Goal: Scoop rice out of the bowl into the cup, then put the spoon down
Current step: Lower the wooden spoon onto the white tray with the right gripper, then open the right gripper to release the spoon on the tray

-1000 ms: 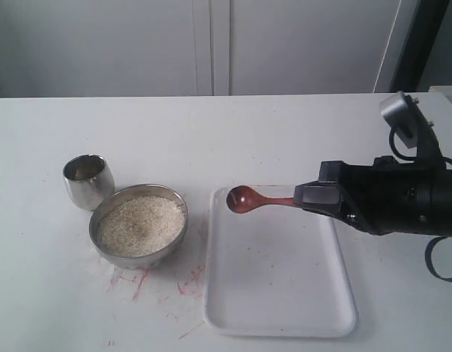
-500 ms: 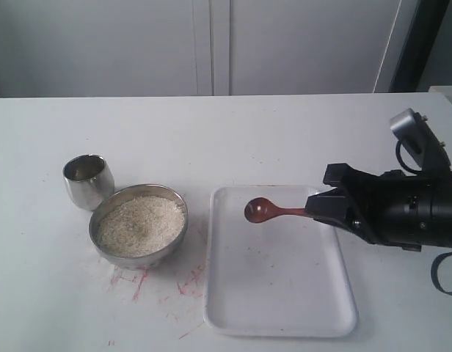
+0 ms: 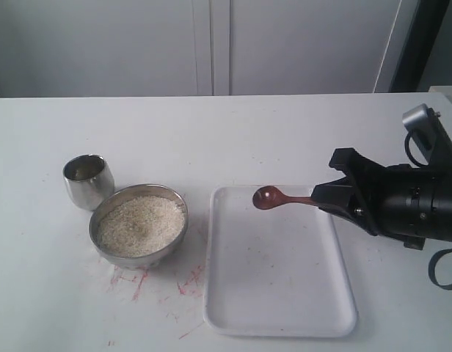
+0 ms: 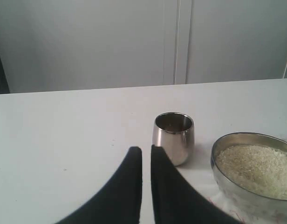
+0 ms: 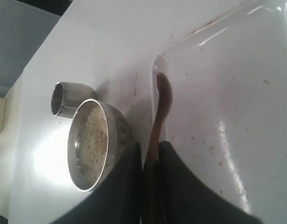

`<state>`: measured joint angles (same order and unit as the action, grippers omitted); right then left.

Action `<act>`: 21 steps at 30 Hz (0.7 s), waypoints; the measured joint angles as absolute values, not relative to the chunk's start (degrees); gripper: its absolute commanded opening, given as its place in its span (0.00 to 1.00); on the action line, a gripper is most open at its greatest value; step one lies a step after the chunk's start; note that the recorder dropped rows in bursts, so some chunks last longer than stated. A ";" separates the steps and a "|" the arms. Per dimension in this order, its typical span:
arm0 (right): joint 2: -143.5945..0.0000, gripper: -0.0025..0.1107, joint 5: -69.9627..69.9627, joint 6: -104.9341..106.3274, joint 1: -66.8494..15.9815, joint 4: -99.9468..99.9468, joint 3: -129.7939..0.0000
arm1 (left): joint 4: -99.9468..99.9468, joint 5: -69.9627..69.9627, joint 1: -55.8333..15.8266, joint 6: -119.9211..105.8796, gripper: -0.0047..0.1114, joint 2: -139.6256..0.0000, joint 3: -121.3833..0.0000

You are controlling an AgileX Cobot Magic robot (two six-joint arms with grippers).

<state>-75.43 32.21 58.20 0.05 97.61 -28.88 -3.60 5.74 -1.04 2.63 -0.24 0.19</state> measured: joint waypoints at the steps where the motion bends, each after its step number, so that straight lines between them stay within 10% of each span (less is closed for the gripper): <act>1: -75.43 0.02 32.24 58.20 0.05 97.61 -28.88 | -3.60 5.74 -1.04 2.63 0.16 -0.24 0.19; 21: -87.32 0.02 38.51 63.66 0.05 99.90 -29.12 | -3.60 5.74 -1.04 2.63 0.16 -0.24 0.19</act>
